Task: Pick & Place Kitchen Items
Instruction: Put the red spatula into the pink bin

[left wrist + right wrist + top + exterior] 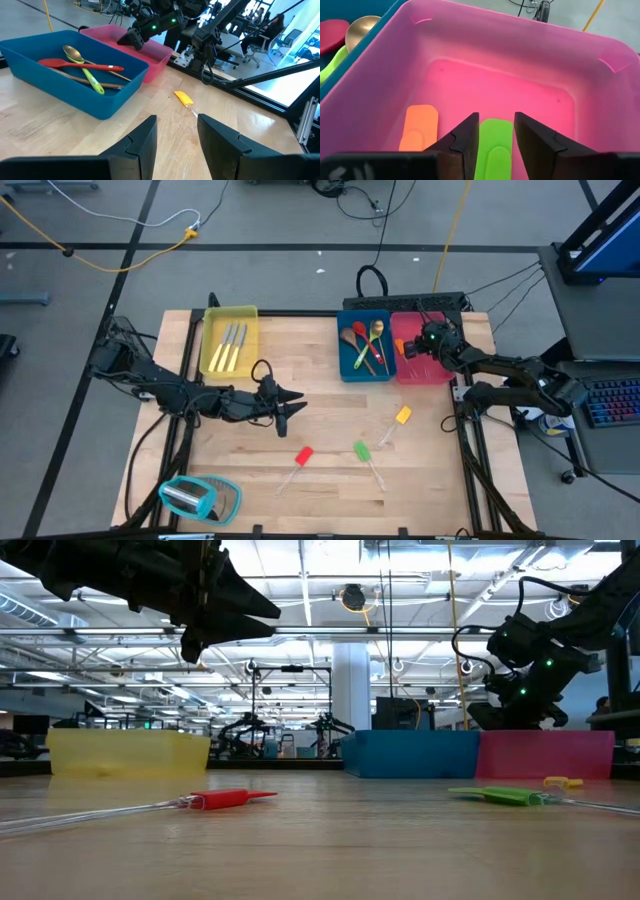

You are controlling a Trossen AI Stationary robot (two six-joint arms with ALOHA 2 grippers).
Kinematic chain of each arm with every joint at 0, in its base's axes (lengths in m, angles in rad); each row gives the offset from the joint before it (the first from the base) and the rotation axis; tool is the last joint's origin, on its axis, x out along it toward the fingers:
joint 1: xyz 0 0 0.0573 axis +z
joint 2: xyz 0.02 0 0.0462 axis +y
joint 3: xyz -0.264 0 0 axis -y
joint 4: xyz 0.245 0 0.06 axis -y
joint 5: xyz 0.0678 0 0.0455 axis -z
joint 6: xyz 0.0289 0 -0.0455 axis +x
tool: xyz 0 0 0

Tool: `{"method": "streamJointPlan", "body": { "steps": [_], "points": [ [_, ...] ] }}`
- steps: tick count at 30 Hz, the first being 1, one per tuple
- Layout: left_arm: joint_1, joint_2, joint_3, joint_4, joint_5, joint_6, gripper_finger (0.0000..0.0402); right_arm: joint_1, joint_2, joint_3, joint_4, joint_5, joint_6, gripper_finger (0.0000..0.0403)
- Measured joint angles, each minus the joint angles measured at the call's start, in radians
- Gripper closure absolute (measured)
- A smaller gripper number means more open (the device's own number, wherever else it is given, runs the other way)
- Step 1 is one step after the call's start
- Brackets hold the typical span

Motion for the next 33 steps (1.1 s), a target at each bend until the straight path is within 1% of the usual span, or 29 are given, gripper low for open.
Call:
{"method": "streamJointPlan", "body": {
  "steps": [9,13,17,22,33],
  "points": [
    [0.000,0.000,0.000,0.000,0.000,0.000,0.0256,0.001,0.000,-0.014,0.010,-0.001,-0.006,0.0283],
    [0.000,0.000,0.000,0.000,0.000,0.000,0.0256,0.019,-0.001,-0.026,0.021,0.000,-0.028,0.0282],
    [0.000,0.000,0.000,0.000,0.000,0.000,0.0256,0.034,-0.001,-0.042,0.023,0.000,-0.007,0.0282],
    [0.000,0.000,0.000,0.000,0.000,0.000,0.0256,0.034,-0.001,-0.071,0.081,0.001,0.000,0.0282],
    [0.000,0.000,0.000,0.000,0.000,0.000,0.0256,0.034,-0.001,-0.074,0.096,0.003,0.007,0.0276]
  ]
}}
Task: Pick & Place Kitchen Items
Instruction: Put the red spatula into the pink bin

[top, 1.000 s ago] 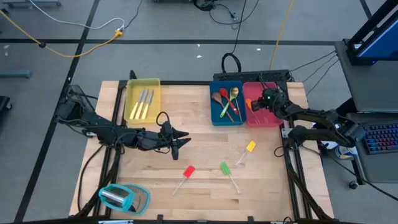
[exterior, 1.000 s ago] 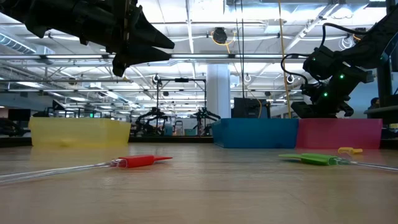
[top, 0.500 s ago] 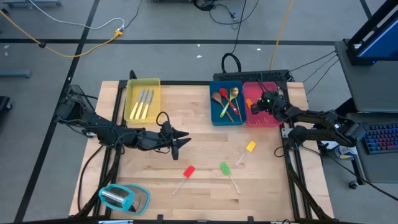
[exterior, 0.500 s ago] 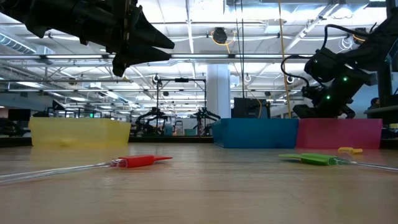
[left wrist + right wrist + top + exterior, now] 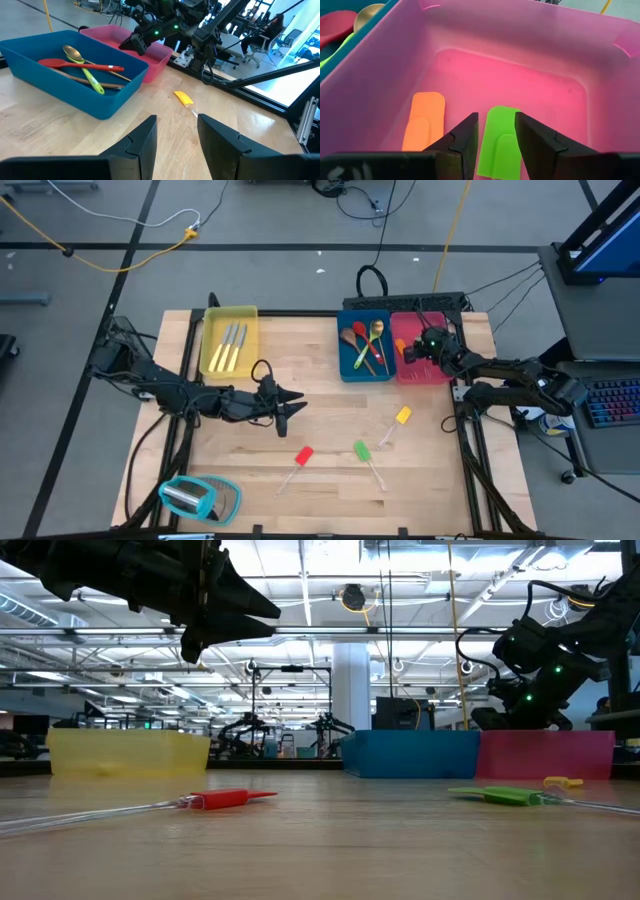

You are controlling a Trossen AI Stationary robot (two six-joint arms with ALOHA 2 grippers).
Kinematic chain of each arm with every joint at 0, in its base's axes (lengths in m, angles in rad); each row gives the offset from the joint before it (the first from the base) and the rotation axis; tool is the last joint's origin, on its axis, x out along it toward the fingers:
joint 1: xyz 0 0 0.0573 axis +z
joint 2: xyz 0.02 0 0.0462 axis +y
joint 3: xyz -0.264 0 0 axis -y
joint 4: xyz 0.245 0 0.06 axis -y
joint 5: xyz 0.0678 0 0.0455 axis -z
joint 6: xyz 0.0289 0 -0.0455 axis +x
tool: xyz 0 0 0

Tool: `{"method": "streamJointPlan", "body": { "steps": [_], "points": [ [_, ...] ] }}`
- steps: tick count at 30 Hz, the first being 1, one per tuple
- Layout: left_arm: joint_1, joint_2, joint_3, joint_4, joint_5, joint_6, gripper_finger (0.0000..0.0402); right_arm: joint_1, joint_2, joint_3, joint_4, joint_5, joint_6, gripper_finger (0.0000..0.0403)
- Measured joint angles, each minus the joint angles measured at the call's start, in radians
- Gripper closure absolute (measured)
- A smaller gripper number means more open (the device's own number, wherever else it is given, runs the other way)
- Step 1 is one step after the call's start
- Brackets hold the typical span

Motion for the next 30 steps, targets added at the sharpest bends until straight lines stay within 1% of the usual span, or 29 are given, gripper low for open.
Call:
{"method": "streamJointPlan", "body": {
  "steps": [9,13,17,22,25,30],
  "points": [
    [0.000,0.000,0.000,0.000,0.000,0.000,0.0256,0.001,-0.003,0.000,-0.001,-0.003,-0.007,0.0244],
    [0.000,0.000,0.000,0.000,0.000,0.000,0.0256,0.010,-0.008,0.000,0.021,-0.035,-0.062,0.0229],
    [0.000,0.000,0.000,0.000,0.000,0.000,0.0256,0.029,-0.008,0.000,0.111,-0.116,-0.098,0.0218],
    [0.000,0.000,0.000,0.000,0.000,0.000,0.0256,0.081,-0.015,0.000,0.290,-0.265,-0.127,0.0218],
    [0.000,0.000,0.000,0.000,0.000,0.000,0.0256,0.142,-0.042,0.000,0.322,-0.369,-0.112,0.0221],
    [0.000,0.000,0.000,0.000,0.000,0.000,0.0256,0.297,-0.128,0.000,0.308,-0.468,-0.096,0.0215]
  ]
}}
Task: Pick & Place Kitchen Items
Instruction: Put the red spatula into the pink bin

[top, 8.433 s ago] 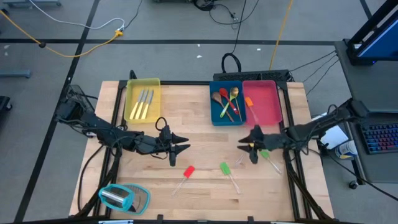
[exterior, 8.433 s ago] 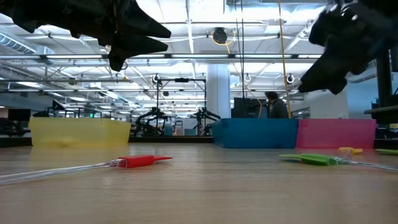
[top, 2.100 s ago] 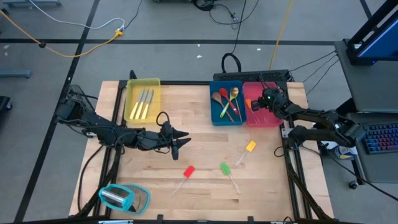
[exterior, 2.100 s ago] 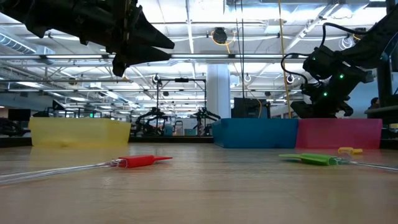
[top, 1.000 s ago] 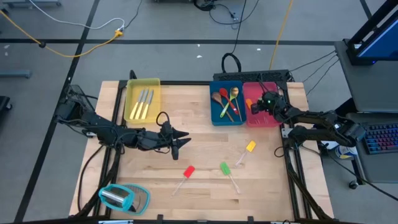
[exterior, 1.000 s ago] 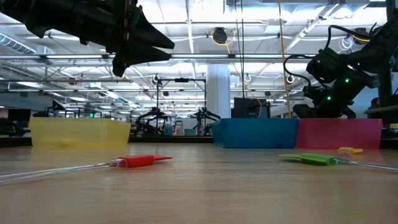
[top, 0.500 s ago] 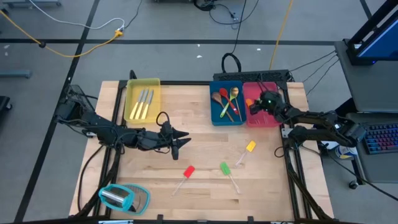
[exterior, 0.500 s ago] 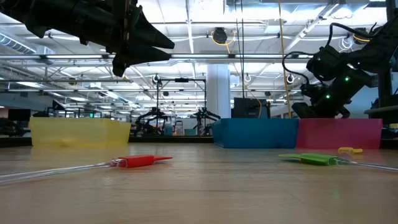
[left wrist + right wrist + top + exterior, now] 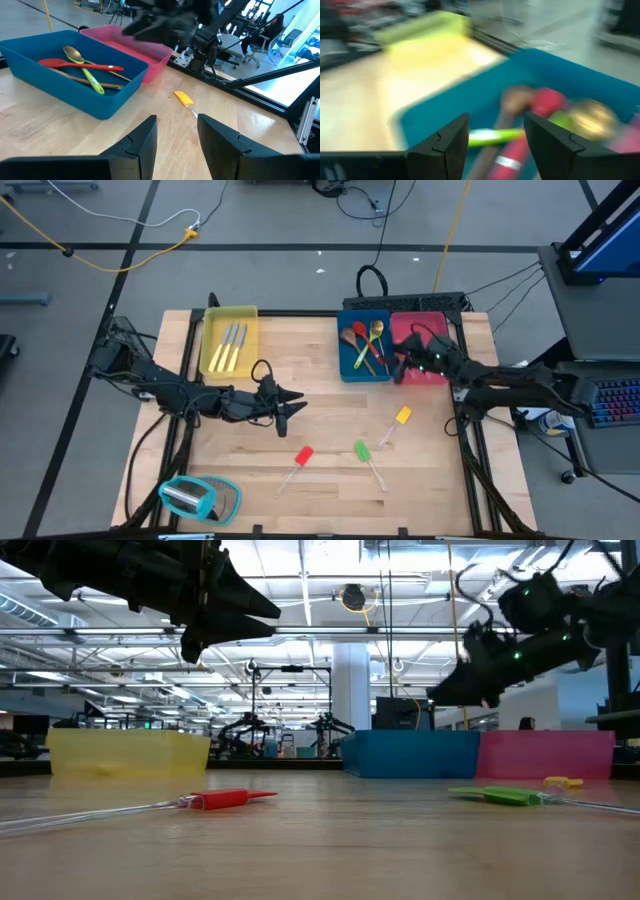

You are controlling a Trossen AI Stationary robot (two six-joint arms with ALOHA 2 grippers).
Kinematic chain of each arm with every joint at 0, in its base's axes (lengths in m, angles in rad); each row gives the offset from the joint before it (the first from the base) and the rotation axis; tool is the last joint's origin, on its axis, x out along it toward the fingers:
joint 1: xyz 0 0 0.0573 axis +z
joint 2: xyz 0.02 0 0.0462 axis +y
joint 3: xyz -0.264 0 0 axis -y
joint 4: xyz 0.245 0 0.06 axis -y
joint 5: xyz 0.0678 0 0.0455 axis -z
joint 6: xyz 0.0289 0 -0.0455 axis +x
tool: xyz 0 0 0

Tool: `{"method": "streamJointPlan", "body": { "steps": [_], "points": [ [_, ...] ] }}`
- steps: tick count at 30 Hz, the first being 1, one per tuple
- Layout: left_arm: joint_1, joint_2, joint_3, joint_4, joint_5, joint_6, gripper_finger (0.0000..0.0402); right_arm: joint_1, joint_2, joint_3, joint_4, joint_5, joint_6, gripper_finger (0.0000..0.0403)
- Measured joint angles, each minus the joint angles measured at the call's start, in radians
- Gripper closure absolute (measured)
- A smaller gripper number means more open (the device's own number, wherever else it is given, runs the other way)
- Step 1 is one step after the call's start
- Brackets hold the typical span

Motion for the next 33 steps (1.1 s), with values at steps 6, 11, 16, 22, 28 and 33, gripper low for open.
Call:
{"method": "streamJointPlan", "body": {
  "steps": [6,11,16,22,28,33],
  "points": [
    [0.000,0.000,0.000,0.019,-0.002,0.000,0.0256,0.211,-0.142,0.000,0.046,-0.022,0.083,0.0212],
    [0.016,-0.001,0.000,0.058,-0.029,0.000,0.0256,0.409,-0.188,0.000,0.043,-0.023,0.153,0.0213],
    [0.051,-0.001,0.001,0.084,-0.077,-0.031,0.0256,0.606,-0.155,0.000,0.006,0.117,0.161,0.0213],
    [0.087,-0.001,0.000,0.066,0.090,-0.095,0.0256,0.743,-0.073,0.000,-0.054,0.287,0.149,0.0213],
    [0.045,0.001,0.032,0.151,0.229,-0.126,0.0256,0.777,-0.008,0.002,-0.042,0.289,0.114,0.0215],
    [-0.072,0.072,0.245,0.088,0.288,0.099,0.0256,0.776,0.028,0.002,-0.017,0.290,0.112,0.0217]
  ]
}}
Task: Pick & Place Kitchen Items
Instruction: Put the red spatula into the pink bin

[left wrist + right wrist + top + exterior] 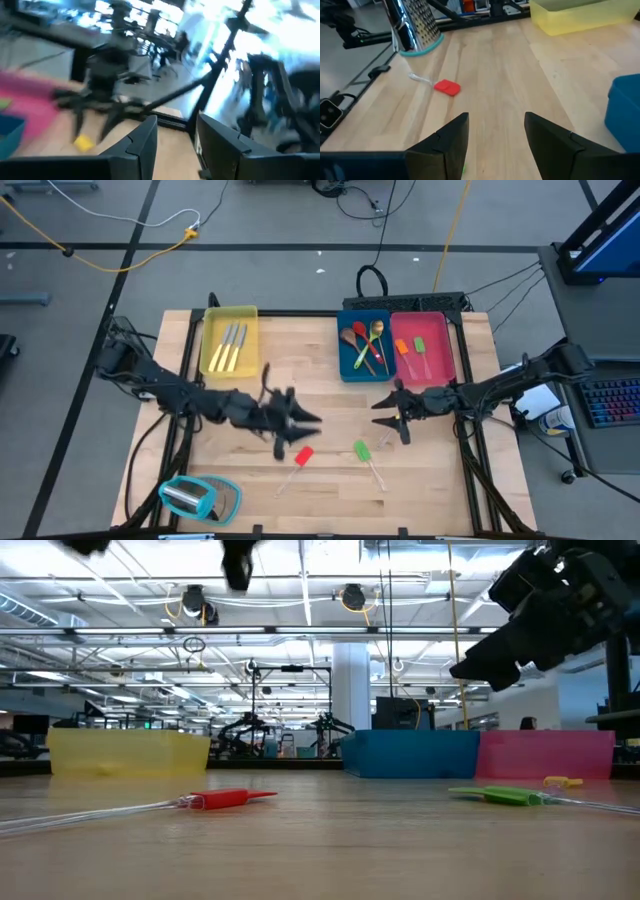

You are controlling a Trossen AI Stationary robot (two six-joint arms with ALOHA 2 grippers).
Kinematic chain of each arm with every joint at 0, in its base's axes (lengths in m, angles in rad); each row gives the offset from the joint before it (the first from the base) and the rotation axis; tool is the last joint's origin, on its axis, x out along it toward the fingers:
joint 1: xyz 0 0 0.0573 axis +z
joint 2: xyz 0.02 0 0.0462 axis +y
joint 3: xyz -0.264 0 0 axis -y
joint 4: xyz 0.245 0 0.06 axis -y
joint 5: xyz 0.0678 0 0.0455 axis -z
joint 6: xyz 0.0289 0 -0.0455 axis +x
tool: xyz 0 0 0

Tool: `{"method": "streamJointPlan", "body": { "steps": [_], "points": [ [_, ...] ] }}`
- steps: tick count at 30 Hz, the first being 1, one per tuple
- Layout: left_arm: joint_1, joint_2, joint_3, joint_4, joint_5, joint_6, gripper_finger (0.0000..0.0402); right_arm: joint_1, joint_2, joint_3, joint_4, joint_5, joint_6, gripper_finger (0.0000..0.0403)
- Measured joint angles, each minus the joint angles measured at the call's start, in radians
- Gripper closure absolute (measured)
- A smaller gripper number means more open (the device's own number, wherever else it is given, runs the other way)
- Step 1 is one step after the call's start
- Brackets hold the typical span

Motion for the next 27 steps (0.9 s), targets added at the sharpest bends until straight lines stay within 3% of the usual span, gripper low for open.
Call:
{"method": "streamJointPlan", "body": {
  "steps": [5,8,11,17,27],
  "points": [
    [-0.068,0.091,0.268,-0.466,-0.137,0.106,0.0256,0.000,0.017,0.001,0.013,0.000,0.000,0.0218],
    [-0.080,0.151,0.383,-0.747,-0.235,-0.018,0.0256,0.000,0.026,0.000,0.027,0.000,0.000,0.0218],
    [-0.080,0.208,0.457,-0.903,-0.233,-0.135,0.0256,0.000,0.026,0.000,0.022,0.000,-0.001,0.0220],
    [-0.079,0.304,0.474,-0.973,-0.142,-0.274,0.0246,0.000,0.025,0.000,0.032,0.000,-0.027,0.0222],
    [-0.088,0.413,0.474,-1.071,-0.050,-0.385,0.0171,0.000,0.025,0.000,0.069,0.000,-0.155,0.0222]
  ]
}}
